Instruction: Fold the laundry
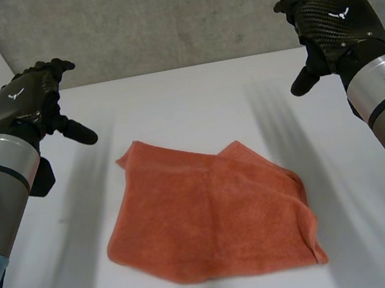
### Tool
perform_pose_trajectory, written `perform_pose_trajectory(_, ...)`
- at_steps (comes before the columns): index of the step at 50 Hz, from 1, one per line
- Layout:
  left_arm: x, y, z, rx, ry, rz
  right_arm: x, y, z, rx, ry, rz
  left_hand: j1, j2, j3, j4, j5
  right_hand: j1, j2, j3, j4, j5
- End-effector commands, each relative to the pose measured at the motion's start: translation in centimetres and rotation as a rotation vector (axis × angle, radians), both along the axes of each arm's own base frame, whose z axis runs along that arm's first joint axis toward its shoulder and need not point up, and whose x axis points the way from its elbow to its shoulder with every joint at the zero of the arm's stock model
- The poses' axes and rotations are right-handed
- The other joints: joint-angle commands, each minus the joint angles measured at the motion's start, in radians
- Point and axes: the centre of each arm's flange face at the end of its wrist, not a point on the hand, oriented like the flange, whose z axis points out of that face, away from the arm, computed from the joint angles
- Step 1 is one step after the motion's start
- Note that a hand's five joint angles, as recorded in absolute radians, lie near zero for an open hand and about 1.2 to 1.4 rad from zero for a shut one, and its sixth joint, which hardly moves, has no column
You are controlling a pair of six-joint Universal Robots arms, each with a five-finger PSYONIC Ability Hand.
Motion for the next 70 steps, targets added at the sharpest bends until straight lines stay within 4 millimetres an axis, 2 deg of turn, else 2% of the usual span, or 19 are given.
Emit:
perform_pose_trajectory(1, -0.1, 0.0, 0.0, 0.000, 0.000, -0.002, 0.0, 0.0, 0.0, 0.000, 0.001, 0.000, -0.021, -0.020, -0.026, -0.017, -0.019, -0.016, -0.034, -0.028, -0.047, -0.058)
perform_pose_trajectory(14, -0.1, -0.1, -0.2, 0.004, -0.003, -0.002, 0.4, 0.1, -0.2, 0.005, 0.006, 0.026, -0.021, -0.020, -0.026, -0.017, -0.019, -0.016, -0.034, -0.028, -0.047, -0.058)
perform_pose_trajectory(26, 0.0, -0.1, -0.1, 0.002, -0.003, 0.001, 1.6, 0.3, -1.8, 0.069, 0.045, 0.144, -0.021, -0.020, -0.026, -0.017, -0.019, -0.016, -0.034, -0.028, -0.047, -0.058)
perform_pose_trajectory(31, 0.0, -0.2, 0.0, -0.002, -0.001, 0.003, 2.7, 0.4, -3.6, 0.168, 0.082, 0.258, -0.021, -0.020, -0.026, -0.017, -0.019, -0.016, -0.034, -0.028, -0.047, -0.058)
perform_pose_trajectory(36, 0.0, -0.2, 0.0, -0.003, 0.000, 0.004, 3.8, -0.3, -5.6, 0.274, 0.099, 0.327, -0.021, -0.020, -0.026, -0.017, -0.019, -0.016, -0.034, -0.028, -0.047, -0.058)
perform_pose_trajectory(38, 0.0, -0.2, 0.0, -0.005, 0.000, 0.004, 5.0, -0.5, -7.1, 0.328, 0.103, 0.377, -0.021, -0.020, -0.026, -0.017, -0.019, -0.016, -0.034, -0.028, -0.047, -0.058)
perform_pose_trajectory(40, 0.0, -0.2, 0.0, -0.003, 0.000, 0.003, 5.5, -0.5, -7.6, 0.346, 0.104, 0.396, -0.021, -0.020, -0.026, -0.017, -0.019, -0.016, -0.034, -0.028, -0.047, -0.058)
perform_pose_trajectory(42, 0.0, -0.2, -0.1, -0.002, -0.001, 0.003, 7.6, -0.3, -9.1, 0.399, 0.106, 0.458, -0.021, -0.020, -0.026, -0.017, -0.019, -0.012, -0.030, -0.023, -0.043, -0.054)
perform_pose_trajectory(45, 0.0, -0.2, -0.2, 0.002, -0.003, 0.003, 8.7, -0.6, -10.8, 0.444, 0.115, 0.477, -0.021, -0.020, -0.026, -0.017, -0.019, 0.009, -0.009, -0.003, -0.022, -0.033)
perform_pose_trajectory(46, 0.0, -0.2, -0.3, 0.004, -0.003, 0.003, 9.2, -1.0, -11.9, 0.465, 0.124, 0.482, -0.021, -0.020, -0.026, -0.017, -0.019, 0.020, 0.002, 0.009, -0.010, -0.021)
perform_pose_trajectory(49, 0.0, -0.2, -0.3, 0.005, -0.005, 0.003, 10.0, -1.4, -13.2, 0.484, 0.132, 0.488, -0.021, -0.020, -0.026, -0.017, -0.019, 0.058, 0.040, 0.047, 0.028, 0.017)
perform_pose_trajectory(53, 0.0, -0.3, -0.4, 0.006, -0.006, 0.004, 11.2, -1.5, -14.9, 0.494, 0.151, 0.497, -0.018, -0.017, -0.023, -0.014, -0.016, 0.132, 0.114, 0.120, 0.101, 0.090)
perform_pose_trajectory(55, 0.0, -0.3, -0.4, 0.004, -0.007, 0.004, 11.7, -1.6, -15.5, 0.488, 0.164, 0.483, -0.018, -0.017, -0.023, -0.014, -0.016, 0.360, 0.342, 0.348, 0.329, 0.318)
perform_pose_trajectory(58, 0.0, -0.3, -0.4, 0.004, -0.007, 0.004, 12.1, -2.0, -15.1, 0.460, 0.163, 0.454, -0.015, -0.014, -0.020, -0.011, -0.014, 0.697, 0.679, 0.686, 0.667, 0.656)
perform_pose_trajectory(63, 0.0, -0.3, -0.4, 0.004, -0.007, 0.003, 12.1, -2.5, -13.8, 0.428, 0.152, 0.437, -0.015, -0.014, -0.020, -0.011, -0.014, 0.854, 0.836, 0.843, 0.823, 0.813)
perform_pose_trajectory(65, 0.0, -0.3, -0.4, 0.004, -0.007, 0.003, 12.1, -2.4, -13.7, 0.431, 0.153, 0.440, -0.009, -0.008, -0.014, -0.005, -0.008, 0.851, 0.833, 0.840, 0.821, 0.810)
perform_pose_trajectory(66, 0.0, -0.3, -0.4, 0.004, -0.007, 0.003, 12.0, -2.2, -13.8, 0.444, 0.161, 0.442, -0.006, -0.005, -0.012, -0.002, -0.005, 0.773, 0.755, 0.761, 0.742, 0.731)
perform_pose_trajectory(67, 0.0, -0.3, -0.3, 0.004, -0.005, 0.003, 11.9, -2.2, -13.9, 0.452, 0.165, 0.441, -0.006, -0.005, -0.011, -0.002, -0.005, 0.653, 0.635, 0.641, 0.622, 0.611)
perform_pose_trajectory(70, 0.0, -0.3, -0.2, 0.001, -0.003, 0.001, 11.6, -1.8, -14.7, 0.491, 0.198, 0.433, -0.006, -0.005, -0.011, -0.002, -0.005, 0.087, 0.069, 0.075, 0.056, 0.045)
